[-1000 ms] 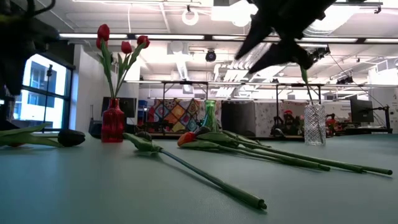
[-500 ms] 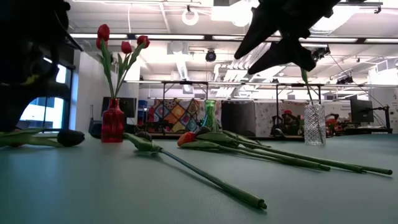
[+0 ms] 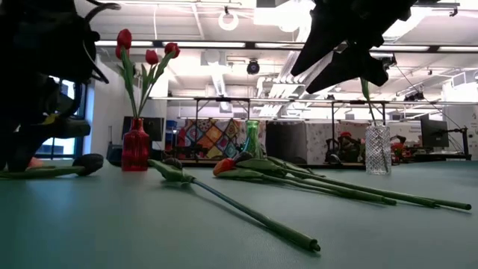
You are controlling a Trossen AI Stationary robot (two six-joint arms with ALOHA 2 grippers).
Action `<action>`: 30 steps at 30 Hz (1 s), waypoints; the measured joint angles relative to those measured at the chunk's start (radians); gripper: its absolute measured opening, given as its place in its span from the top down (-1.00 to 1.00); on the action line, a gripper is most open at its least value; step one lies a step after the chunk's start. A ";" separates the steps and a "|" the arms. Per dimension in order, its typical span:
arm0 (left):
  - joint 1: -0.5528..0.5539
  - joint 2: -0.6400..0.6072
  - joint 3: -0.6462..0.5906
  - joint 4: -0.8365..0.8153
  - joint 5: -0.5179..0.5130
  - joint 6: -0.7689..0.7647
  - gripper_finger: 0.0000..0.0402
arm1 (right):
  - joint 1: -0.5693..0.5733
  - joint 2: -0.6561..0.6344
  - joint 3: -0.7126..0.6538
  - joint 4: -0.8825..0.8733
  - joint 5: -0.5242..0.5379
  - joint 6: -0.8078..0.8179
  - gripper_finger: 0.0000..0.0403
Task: Sort flowers into vase by color
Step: Put the orange tulip into the transparent vase
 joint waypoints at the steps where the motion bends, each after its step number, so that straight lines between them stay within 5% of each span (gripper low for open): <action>1: 0.000 -0.004 0.005 -0.002 -0.004 -0.002 0.48 | 0.003 0.000 0.000 -0.006 0.000 0.000 0.10; 15: 0.000 -0.032 0.192 0.014 -0.168 0.086 0.99 | 0.019 0.000 0.000 -0.066 -0.002 0.000 0.10; 24: 0.000 -0.033 0.201 -0.102 -0.193 -0.009 0.86 | 0.018 0.000 0.000 -0.071 0.011 0.010 0.10; 30: 0.003 -0.032 0.133 0.039 -0.137 0.001 0.64 | 0.018 0.000 0.000 -0.075 0.017 0.010 0.10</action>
